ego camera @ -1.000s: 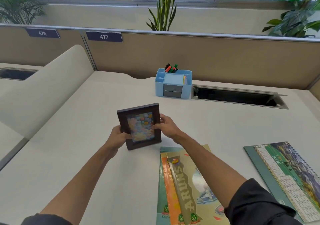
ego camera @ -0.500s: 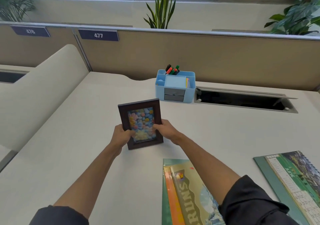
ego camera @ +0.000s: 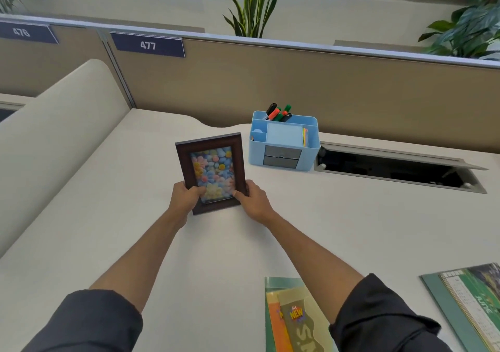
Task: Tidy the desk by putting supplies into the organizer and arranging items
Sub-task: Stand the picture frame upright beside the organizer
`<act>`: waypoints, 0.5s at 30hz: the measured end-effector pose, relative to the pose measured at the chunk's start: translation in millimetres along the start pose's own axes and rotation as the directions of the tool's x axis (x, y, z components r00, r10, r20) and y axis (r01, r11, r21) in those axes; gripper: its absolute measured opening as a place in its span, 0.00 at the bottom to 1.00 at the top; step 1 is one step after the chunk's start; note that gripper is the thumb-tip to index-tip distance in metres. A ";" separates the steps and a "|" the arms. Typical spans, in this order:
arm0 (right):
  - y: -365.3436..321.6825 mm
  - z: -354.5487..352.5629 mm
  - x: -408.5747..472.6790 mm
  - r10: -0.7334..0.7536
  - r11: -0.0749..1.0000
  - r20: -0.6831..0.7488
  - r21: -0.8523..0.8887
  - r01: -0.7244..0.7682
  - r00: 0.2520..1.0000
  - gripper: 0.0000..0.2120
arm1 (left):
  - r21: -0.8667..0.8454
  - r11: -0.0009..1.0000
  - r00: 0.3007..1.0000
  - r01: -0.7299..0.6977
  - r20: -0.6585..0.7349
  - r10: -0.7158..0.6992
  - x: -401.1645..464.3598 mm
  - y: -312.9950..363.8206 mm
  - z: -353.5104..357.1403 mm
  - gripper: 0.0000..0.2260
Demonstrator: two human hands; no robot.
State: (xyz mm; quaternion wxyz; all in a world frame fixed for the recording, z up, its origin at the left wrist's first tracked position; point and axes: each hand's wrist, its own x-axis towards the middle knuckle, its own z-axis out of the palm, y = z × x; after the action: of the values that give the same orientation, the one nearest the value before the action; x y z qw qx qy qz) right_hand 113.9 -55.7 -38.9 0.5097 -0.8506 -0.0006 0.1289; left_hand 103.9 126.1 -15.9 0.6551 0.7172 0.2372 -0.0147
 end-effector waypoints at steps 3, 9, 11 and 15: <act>-4.1 6.7 18.6 -0.031 0.999 -0.027 -0.044 0.030 0.999 0.18 | -0.008 1.000 1.000 -0.013 -0.001 0.013 16.0 7.9 -0.8 0.13; -17.2 14.9 63.9 -0.006 0.971 0.002 -0.240 0.006 1.000 0.23 | -0.027 1.000 1.000 -0.006 -0.014 0.005 54.6 18.5 -11.2 0.12; -19.9 17.6 74.8 0.006 0.960 0.019 -0.281 0.000 1.000 0.24 | -0.038 0.999 1.000 -0.008 -0.011 0.007 67.3 20.7 -13.3 0.11; -25.6 17.6 94.2 0.043 0.932 0.045 -0.361 -0.024 0.998 0.27 | -0.045 0.999 1.000 -0.009 0.000 0.009 87.0 26.7 -14.6 0.11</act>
State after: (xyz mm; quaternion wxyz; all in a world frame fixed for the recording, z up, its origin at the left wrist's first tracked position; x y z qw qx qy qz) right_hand 204.4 -15.7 -45.2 0.3428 -0.9259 -0.0230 0.1572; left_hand 186.5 167.1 -17.8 0.6712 0.7032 0.2344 -0.0064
